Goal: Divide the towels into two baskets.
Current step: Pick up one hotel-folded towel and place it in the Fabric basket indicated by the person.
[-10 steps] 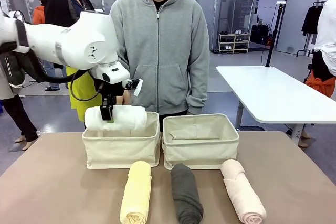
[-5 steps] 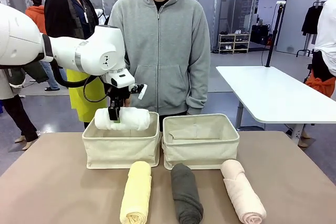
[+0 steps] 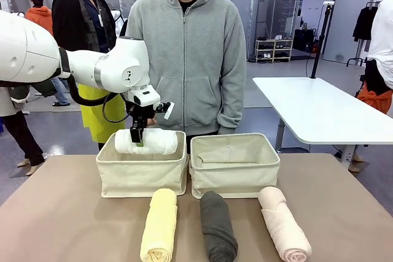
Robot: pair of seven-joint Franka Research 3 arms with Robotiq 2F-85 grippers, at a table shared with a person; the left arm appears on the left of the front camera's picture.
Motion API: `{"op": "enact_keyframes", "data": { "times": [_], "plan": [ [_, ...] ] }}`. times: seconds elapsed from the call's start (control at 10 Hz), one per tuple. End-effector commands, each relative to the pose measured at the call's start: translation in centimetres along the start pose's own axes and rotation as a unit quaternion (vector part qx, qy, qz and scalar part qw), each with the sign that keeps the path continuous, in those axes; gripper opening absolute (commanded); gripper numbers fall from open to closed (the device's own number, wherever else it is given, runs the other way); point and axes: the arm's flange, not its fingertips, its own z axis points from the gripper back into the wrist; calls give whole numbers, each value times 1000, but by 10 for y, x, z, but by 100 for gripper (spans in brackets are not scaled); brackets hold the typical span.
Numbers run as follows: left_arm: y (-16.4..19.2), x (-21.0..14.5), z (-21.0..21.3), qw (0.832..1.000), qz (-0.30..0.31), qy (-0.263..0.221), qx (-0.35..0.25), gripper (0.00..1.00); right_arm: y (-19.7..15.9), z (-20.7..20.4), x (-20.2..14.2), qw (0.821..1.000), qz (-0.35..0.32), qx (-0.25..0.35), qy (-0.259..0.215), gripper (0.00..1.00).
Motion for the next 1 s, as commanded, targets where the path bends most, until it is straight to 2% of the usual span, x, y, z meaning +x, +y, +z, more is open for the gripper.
{"op": "enact_keyframes", "data": {
  "times": [0.0,0.5,0.7,0.8,0.9],
  "plan": [
    [2,0,5,1000,7,8,4,100,2,1,-2,1000,1,6,-5,100],
    [-5,-4,3,1000,19,5,1,100,2,1,-2,1000,1,6,-5,100],
    [-21,-13,10,999,41,-6,10,100,2,1,-2,1000,1,6,-5,100],
    [0,-2,1,1000,13,0,0,100,2,1,-2,1000,1,6,-5,100],
    [0,-2,1,1000,13,0,0,100,2,1,-2,1000,1,6,-5,100]
  ]
}}
